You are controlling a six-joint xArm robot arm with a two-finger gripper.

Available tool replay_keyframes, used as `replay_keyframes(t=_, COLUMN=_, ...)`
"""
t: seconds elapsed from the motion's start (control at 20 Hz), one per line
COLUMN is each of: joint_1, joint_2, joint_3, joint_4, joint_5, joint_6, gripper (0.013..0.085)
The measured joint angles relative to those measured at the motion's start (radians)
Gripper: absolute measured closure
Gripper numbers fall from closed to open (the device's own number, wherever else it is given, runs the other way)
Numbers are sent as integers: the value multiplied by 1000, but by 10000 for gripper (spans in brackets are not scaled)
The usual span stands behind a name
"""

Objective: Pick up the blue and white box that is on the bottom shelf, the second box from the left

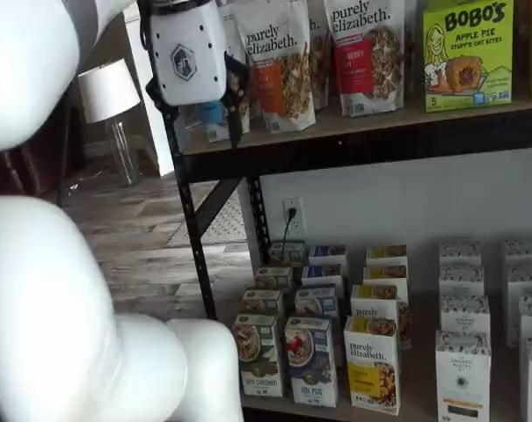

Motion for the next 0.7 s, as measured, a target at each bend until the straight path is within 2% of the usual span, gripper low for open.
replay_keyframes(t=0.7, joint_1=41, joint_2=20, joint_3=193, joint_4=-20, joint_5=-210, joint_6=27, gripper=130)
